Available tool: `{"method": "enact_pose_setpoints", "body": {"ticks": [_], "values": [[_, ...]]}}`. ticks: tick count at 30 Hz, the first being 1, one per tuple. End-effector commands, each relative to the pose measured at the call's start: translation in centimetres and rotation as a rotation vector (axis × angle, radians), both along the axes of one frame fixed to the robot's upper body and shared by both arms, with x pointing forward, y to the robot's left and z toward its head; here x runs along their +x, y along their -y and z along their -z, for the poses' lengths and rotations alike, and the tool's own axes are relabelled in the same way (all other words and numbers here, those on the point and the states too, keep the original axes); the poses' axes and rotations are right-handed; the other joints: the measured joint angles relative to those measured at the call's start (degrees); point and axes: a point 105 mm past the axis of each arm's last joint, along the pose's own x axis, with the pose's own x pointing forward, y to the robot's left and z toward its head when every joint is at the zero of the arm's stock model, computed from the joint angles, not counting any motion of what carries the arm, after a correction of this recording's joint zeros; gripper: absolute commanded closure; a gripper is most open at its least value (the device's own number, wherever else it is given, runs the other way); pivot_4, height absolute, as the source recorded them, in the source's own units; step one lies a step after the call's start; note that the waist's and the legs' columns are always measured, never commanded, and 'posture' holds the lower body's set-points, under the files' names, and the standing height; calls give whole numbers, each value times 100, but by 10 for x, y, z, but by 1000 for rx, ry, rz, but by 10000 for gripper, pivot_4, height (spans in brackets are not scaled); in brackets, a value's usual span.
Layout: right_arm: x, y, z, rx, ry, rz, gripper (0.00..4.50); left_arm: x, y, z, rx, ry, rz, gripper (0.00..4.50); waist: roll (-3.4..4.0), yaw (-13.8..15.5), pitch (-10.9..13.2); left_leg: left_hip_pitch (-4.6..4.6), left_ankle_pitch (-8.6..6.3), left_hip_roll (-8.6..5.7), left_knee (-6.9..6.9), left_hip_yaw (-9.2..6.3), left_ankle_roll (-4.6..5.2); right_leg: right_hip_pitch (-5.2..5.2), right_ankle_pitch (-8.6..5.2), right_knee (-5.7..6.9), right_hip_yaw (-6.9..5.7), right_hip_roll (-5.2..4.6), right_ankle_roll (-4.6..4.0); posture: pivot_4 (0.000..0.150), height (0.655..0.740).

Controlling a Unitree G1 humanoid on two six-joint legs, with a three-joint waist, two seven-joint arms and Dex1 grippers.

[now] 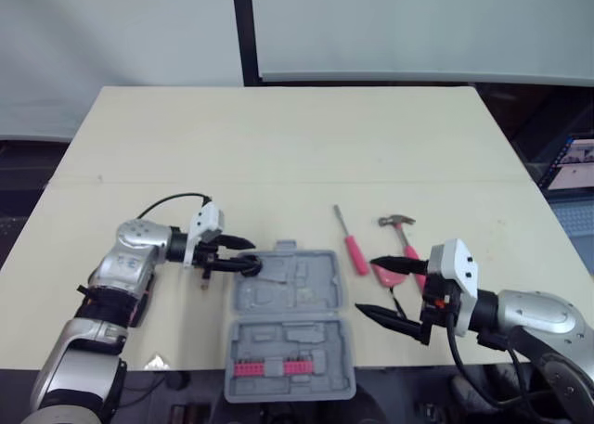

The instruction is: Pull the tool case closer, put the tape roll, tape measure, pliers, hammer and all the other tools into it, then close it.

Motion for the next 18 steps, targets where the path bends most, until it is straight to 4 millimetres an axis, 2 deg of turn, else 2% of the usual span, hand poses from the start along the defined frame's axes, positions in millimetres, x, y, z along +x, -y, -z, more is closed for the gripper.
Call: {"method": "enact_pose_setpoints", "body": {"ticks": [1, 4, 6, 8, 13, 18], "values": [[-1, 2, -7, -1, 19, -18, 0, 5, -2, 1, -14, 34, -40, 22436, 0, -3, 0, 0, 0, 0, 0, 0, 0, 0, 0, 0, 0, 0, 0, 1500, 7400], [1, 4, -7, -3, 16, -10, 0, 3, -1, 8, 1, 52, -17, 22436, 0, -9, 0, 0, 0, 1, -1, 0, -1, -1, 0, 0, 1, 2, 0, 1500, 7400], [1, 4, -7, -2, 15, -8, 0, 4, -4, 10, 4, 68, -24, 28010, 0, -11, 0, 2, 0, 1, -2, 2, -1, -1, 0, -1, 2, 3, 0, 1500, 7400], [1, 4, -7, -2, 14, -7, 0, 6, -4, 11, 1, 63, -31, 35844, 0, -9, 0, 1, 0, 1, -2, 2, -1, -1, 0, -1, 2, 3, 0, 1500, 7400], [1, 6, -6, -5, 9, -5, 0, 1, 5, 6, -26, 58, 2, 35844, -1, 4, 0, 0, 0, 0, 0, 2, 0, -1, 0, -1, 2, 1, 1, 1500, 7400], [2, 7, -7, -9, 12, -1, 0, 4, -3, 18, 19, 56, -33, 35844, 0, -6, 0, 1, -1, 1, -2, 3, -1, -1, 1, -2, 3, 2, 2, 1500, 7400]]}}
